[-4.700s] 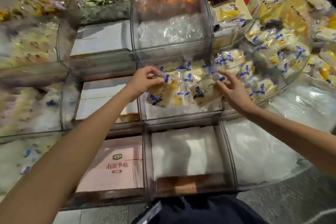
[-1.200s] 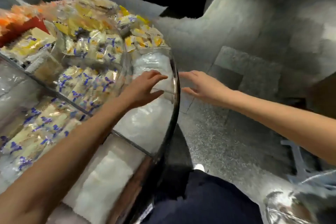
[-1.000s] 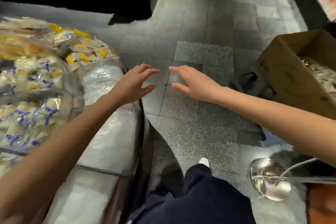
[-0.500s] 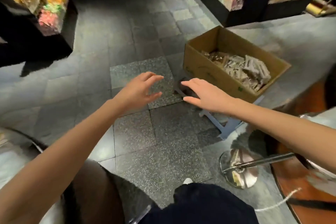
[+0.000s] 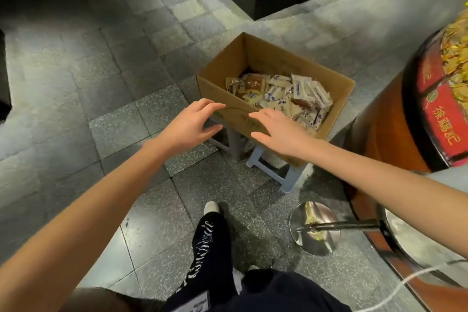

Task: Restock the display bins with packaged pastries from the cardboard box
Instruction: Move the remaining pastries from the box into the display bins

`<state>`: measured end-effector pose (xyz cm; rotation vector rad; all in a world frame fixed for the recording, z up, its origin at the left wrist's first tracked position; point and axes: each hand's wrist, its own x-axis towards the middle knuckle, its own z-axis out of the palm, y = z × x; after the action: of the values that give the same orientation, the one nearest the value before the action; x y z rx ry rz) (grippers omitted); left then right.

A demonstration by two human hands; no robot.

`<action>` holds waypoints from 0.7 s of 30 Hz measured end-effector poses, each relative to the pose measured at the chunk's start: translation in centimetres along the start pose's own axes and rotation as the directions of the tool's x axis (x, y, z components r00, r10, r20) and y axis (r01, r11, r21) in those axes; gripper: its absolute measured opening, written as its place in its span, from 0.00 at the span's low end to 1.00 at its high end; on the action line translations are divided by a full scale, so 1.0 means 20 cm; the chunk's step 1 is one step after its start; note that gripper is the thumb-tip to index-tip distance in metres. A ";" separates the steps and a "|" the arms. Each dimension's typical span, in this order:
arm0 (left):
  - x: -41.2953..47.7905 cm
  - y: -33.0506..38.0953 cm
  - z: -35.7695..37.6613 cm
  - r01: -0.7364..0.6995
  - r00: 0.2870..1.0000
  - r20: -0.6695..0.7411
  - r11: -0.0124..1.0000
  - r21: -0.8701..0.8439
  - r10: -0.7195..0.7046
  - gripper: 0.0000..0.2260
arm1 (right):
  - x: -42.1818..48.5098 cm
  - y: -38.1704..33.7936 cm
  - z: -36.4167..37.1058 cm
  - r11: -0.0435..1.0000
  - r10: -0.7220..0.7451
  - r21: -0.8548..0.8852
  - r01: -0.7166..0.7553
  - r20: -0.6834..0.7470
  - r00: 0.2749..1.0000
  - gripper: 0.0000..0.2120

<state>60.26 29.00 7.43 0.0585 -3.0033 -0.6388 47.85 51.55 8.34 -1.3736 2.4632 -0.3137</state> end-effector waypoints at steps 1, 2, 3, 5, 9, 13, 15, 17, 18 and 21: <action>0.07 -0.05 0.01 -0.014 1.000 0.016 1.000 -0.004 0.014 0.23 | 0.05 0.03 0.01 1.000 0.007 -0.010 -0.007 0.017 1.000 0.26; 0.14 -0.09 0.02 -0.031 0.999 0.032 1.000 -0.007 0.031 0.23 | 0.10 0.06 0.02 1.000 0.018 -0.016 -0.017 0.035 0.999 0.27; 0.21 -0.15 0.03 -0.046 0.998 0.049 0.999 -0.007 0.046 0.23 | 0.16 0.09 0.03 0.999 0.033 -0.019 -0.032 0.049 0.998 0.27; 0.37 -0.26 0.03 -0.066 0.994 0.088 0.998 -0.009 0.067 0.23 | 0.29 0.14 0.04 0.996 0.084 -0.003 -0.084 0.067 0.994 0.27; 0.68 -0.48 -0.02 -0.107 0.977 0.183 0.994 -0.009 0.107 0.23 | 0.52 0.23 0.00 0.978 0.199 0.055 -0.203 0.066 0.978 0.27; 0.98 -0.65 -0.05 -0.154 0.960 0.232 0.988 -0.021 0.154 0.22 | 0.71 0.32 -0.01 0.952 0.285 0.087 -0.292 0.082 0.955 0.27; 1.11 -0.70 -0.05 -0.142 0.959 0.245 0.989 -0.031 0.145 0.22 | 0.79 0.37 0.00 0.938 0.321 0.108 -0.329 0.086 0.943 0.27; 1.22 -0.75 -0.02 -0.142 0.950 0.275 0.989 -0.049 0.150 0.22 | 0.86 0.41 0.01 0.923 0.348 0.137 -0.360 0.102 0.932 0.27; 1.28 -0.77 0.00 -0.156 0.942 0.293 0.986 -0.056 0.166 0.21 | 0.89 0.44 0.01 0.917 0.358 0.146 -0.371 0.108 0.927 0.27; 1.46 -0.81 0.07 -0.175 0.923 0.338 0.982 -0.063 0.187 0.22 | 0.99 0.55 0.02 0.898 0.389 0.168 -0.406 0.124 0.913 0.27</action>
<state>31.40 13.26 1.36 -0.3675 -3.2696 -0.7451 29.65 40.36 1.23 -0.7634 2.4896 -0.3704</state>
